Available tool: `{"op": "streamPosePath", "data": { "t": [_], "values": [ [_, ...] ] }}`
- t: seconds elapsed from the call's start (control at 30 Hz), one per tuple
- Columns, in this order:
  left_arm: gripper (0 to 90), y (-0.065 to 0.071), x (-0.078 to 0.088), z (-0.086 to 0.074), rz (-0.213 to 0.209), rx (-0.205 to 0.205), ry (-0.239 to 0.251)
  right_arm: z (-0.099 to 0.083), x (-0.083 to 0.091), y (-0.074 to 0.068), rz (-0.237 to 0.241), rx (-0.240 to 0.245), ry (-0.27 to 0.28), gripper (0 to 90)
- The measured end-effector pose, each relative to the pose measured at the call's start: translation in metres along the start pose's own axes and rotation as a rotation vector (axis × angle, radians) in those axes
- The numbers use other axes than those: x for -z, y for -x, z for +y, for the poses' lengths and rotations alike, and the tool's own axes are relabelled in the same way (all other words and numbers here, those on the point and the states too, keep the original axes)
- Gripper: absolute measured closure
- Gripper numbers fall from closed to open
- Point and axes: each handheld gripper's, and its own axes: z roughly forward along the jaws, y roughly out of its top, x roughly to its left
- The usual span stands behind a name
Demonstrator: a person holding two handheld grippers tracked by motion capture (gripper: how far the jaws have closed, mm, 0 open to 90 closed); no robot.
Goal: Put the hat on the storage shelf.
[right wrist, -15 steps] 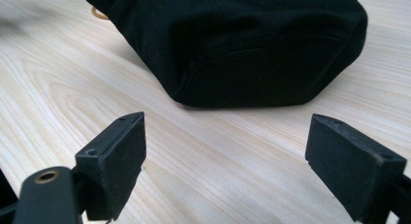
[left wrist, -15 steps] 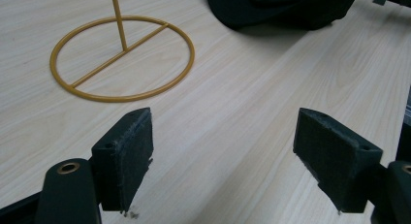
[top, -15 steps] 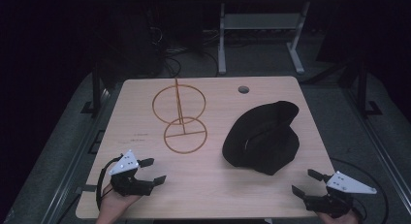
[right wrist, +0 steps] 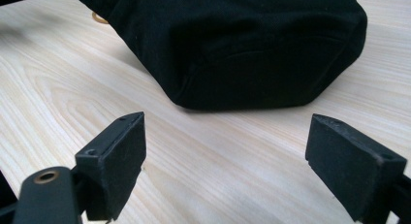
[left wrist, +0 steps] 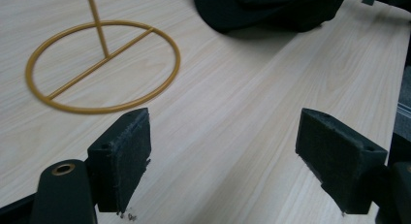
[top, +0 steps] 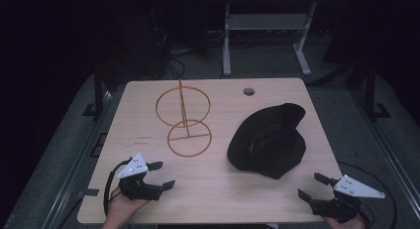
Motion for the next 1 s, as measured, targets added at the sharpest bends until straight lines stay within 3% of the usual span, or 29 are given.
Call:
{"op": "streamPosePath", "data": {
  "t": [0.2, 0.23, 0.53, 1.0],
  "values": [
    [20.2, 0.004, -0.01, 0.009, -0.034, -0.009, -0.007, 0.005, -0.005, -0.004, 0.007, 0.008, -0.01, 14.1],
    [20.3, 0.01, -0.014, 0.015, -0.054, -0.025, -0.007, 0.006, -0.006, -0.006, 0.009, 0.026, -0.007, 14.2],
    [19.9, 0.029, -0.034, 0.04, -0.109, -0.104, -0.003, 0.006, -0.006, -0.003, 0.012, 0.012, 0.005, 14.1],
    [19.7, 0.049, -0.061, 0.067, -0.184, -0.16, -0.013, 0.005, -0.001, -0.001, 0.014, 0.007, 0.016, 14.1]
  ]
}}
